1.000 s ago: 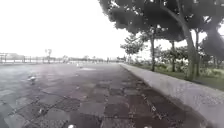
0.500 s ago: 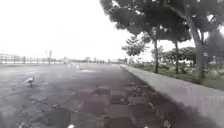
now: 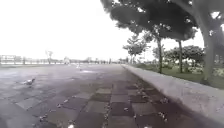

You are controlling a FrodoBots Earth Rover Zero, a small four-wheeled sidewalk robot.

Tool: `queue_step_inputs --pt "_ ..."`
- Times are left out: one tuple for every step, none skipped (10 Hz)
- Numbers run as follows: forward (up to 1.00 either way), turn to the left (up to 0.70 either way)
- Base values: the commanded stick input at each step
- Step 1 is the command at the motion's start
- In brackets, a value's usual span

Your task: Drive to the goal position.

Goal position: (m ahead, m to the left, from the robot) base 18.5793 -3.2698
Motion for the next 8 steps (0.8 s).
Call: queue_step_inputs --pt "0.70 0.00" --pt "0.70 0.00" --pt "0.70 0.00" --pt "0.70 -0.07" --pt "0.70 -0.35" --pt "0.70 -0.35" --pt "0.70 -0.35" --pt "0.70 0.00"
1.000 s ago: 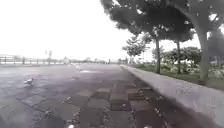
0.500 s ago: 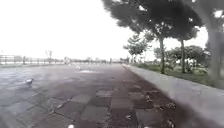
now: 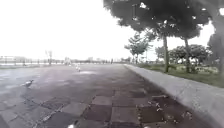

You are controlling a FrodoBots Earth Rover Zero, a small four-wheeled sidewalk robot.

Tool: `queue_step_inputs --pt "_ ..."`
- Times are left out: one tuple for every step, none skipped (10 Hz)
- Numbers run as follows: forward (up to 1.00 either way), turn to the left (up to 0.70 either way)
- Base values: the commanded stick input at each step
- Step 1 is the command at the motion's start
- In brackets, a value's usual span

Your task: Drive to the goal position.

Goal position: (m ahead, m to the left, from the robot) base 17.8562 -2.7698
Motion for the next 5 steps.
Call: queue_step_inputs --pt "0.70 0.00" --pt "0.70 0.00" --pt "0.70 0.00" --pt "0.70 0.00" --pt "0.70 0.00"
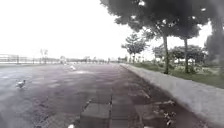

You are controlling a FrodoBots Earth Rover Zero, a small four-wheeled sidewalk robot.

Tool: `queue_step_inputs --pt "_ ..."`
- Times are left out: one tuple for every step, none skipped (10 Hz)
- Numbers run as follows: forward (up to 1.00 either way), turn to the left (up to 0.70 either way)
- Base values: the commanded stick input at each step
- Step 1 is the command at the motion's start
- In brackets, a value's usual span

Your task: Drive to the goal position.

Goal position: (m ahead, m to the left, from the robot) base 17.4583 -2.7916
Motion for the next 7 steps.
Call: queue_step_inputs --pt "0.70 0.00" --pt "0.70 0.00" --pt "0.70 0.00" --pt "0.70 0.00" --pt "0.70 0.00" --pt "0.70 0.00" --pt "0.70 0.00"
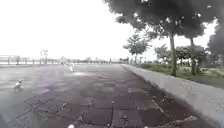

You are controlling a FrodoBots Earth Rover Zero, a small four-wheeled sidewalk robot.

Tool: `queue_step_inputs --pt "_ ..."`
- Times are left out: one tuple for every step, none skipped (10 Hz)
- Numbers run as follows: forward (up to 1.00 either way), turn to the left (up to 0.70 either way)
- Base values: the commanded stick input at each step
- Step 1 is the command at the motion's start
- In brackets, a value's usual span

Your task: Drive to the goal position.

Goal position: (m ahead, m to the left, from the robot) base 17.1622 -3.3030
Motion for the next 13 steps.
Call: queue_step_inputs --pt "0.70 0.00" --pt "0.70 0.00" --pt "0.70 0.00" --pt "0.70 0.00" --pt "0.70 0.00" --pt "0.70 0.00" --pt "0.70 0.00" --pt "0.70 0.00" --pt "0.70 -0.35" --pt "0.70 -0.35" --pt "0.70 -0.35" --pt "0.70 -0.35" --pt "0.70 -0.35"
